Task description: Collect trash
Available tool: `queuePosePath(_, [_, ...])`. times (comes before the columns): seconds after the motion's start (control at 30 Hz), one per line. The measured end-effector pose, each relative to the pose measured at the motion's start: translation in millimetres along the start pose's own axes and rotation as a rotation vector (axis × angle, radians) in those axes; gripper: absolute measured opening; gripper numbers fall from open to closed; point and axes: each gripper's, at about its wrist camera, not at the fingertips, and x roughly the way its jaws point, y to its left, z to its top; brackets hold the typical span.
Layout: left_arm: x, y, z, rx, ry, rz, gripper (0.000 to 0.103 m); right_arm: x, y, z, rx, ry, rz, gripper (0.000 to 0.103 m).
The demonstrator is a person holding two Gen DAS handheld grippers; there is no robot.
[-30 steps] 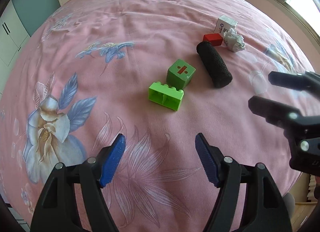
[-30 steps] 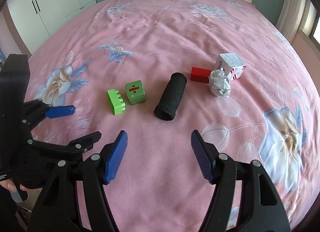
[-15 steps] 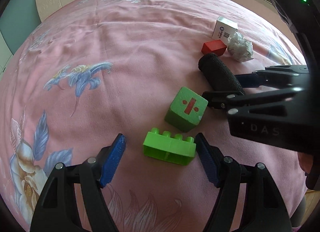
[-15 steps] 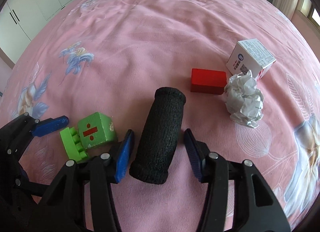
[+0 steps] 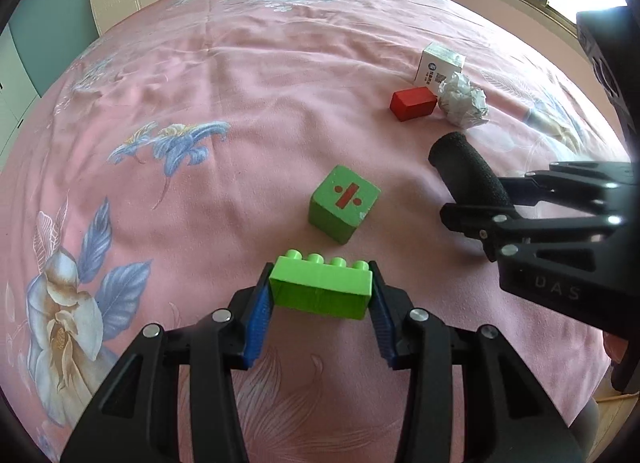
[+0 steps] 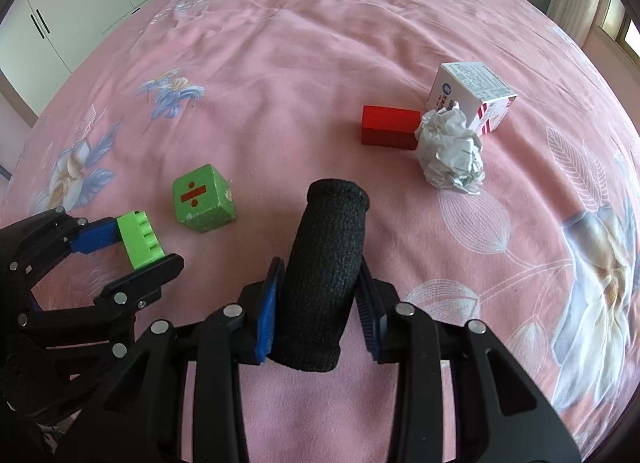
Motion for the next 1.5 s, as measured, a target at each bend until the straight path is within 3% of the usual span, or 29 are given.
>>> queuePosePath(0.23, [-67.7, -8.1, 1.1, -0.016, -0.036, 0.08, 0.046, -63.6, -0.1, -16.8, -0.032, -0.057, -0.023, 0.037])
queuePosePath(0.6, [-205.8, -39.5, -10.7, -0.038, -0.152, 0.171, 0.046, -224.7, 38.3, -44.7, -0.165, -0.263, -0.055, 0.037])
queuePosePath(0.9, [-307.7, -68.5, -33.2, -0.046, -0.243, 0.223, 0.046, -340.0, 69.9, -89.3, -0.273, -0.4, -0.074, 0.037])
queuePosePath(1.2, [-391.2, -94.8, -71.1, -0.048, -0.345, 0.232, 0.046, -421.7, 81.5, -137.7, -0.319, -0.498, -0.089, 0.037])
queuePosePath(1.5, [-419.9, -115.1, -116.1, -0.016, -0.357, 0.243, 0.046, -461.2, 97.5, -192.9, -0.372, -0.531, -0.123, 0.037])
